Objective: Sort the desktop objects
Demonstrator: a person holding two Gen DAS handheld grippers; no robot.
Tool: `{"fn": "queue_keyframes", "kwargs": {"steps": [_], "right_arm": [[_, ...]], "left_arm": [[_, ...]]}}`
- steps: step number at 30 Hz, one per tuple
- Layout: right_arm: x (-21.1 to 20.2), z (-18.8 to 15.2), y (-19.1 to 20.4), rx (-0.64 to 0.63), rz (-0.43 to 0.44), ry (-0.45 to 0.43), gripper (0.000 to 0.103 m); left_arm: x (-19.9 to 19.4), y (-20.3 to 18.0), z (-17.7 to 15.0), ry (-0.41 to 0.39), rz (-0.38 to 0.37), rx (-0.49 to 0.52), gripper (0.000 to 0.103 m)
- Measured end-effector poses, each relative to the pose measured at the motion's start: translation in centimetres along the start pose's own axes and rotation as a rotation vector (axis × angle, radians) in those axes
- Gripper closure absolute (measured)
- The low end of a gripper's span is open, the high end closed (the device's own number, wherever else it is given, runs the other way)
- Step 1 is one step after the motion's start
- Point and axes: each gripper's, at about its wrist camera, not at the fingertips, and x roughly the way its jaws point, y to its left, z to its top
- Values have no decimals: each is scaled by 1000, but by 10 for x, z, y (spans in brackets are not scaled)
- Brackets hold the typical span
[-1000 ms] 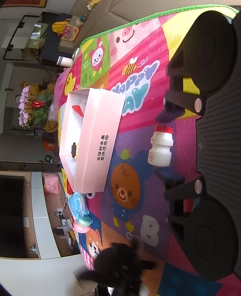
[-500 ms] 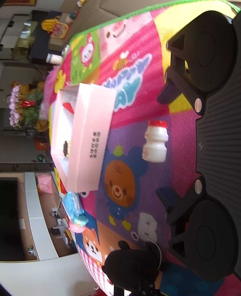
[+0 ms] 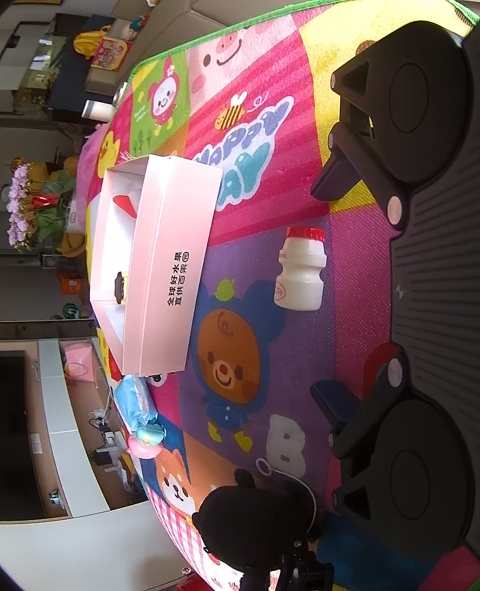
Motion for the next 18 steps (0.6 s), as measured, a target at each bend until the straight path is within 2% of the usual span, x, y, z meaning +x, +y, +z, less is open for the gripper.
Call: {"fn": "queue_keyframes", "kwargs": {"steps": [4,6,12,18], "right_arm": [[0,0,0,0,-2,-6,0],[0,0,1,-2,-6,-7,0],[0,0,2,-4,-14,-9,0],[-1,-1,1,-2,-14,-13,0]], "left_arm": [[-11,8,0,-28,70,83,0],[-11,15,2,-30,62,47,0],[3,15,-4,18,-32,-101,0],[4,11,-5,-27,2,-142,0]]}}
